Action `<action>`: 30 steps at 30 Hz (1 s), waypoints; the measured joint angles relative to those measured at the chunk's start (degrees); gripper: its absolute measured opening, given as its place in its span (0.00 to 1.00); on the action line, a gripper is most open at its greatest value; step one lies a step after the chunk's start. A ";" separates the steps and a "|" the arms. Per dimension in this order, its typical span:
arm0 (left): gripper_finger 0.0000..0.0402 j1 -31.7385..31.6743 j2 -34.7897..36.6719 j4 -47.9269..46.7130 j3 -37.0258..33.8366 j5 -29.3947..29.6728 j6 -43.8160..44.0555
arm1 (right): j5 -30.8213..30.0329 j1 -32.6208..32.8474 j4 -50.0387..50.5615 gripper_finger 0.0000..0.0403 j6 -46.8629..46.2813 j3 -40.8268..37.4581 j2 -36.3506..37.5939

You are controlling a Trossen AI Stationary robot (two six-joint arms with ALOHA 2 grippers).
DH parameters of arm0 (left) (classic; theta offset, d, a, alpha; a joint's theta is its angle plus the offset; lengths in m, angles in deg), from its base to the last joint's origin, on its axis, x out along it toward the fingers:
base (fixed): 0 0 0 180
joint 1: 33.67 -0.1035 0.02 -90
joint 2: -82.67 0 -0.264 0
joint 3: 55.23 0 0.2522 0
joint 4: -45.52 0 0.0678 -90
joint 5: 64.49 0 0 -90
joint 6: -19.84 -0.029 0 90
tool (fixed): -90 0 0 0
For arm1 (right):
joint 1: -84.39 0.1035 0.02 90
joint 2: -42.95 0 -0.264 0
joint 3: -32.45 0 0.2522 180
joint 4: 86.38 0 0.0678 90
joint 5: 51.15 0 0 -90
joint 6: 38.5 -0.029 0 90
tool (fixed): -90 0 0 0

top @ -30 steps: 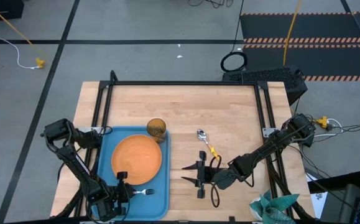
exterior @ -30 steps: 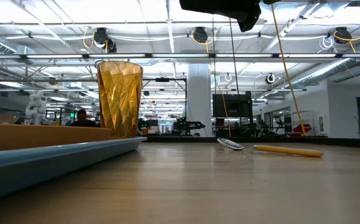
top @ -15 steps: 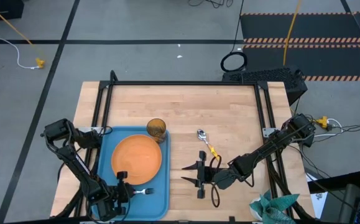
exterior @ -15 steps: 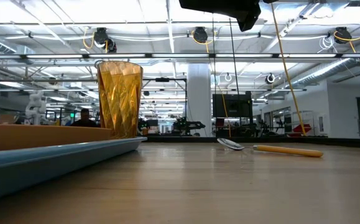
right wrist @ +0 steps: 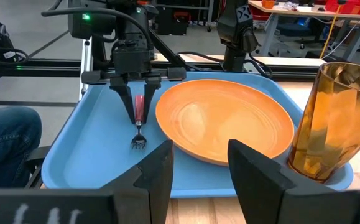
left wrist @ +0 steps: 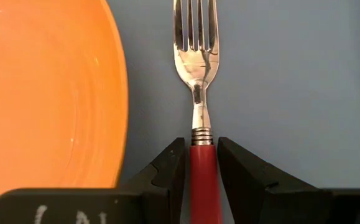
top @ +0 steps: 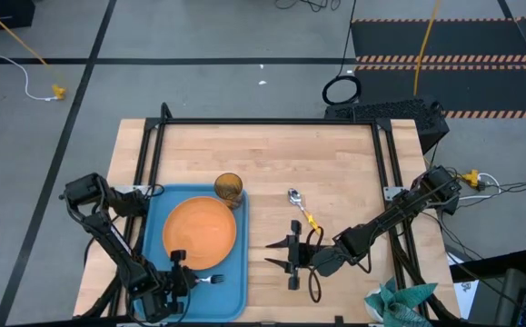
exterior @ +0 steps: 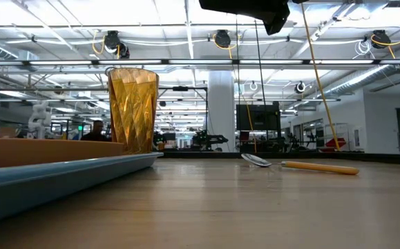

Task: Pick and place plate/cup/fork/spoon on tray
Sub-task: Put the red fork on the blue tray

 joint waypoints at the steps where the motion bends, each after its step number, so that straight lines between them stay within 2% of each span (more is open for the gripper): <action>1: 0.25 -0.02 0.14 -0.02 0.05 -0.17 -0.02 | 0.02 0.00 0.00 0.36 0.00 0.00 -0.02; 30: 0.25 0.02 0.60 -1.03 0.20 -0.70 -3.89 | 0.00 0.00 -0.02 0.36 0.00 0.00 -0.01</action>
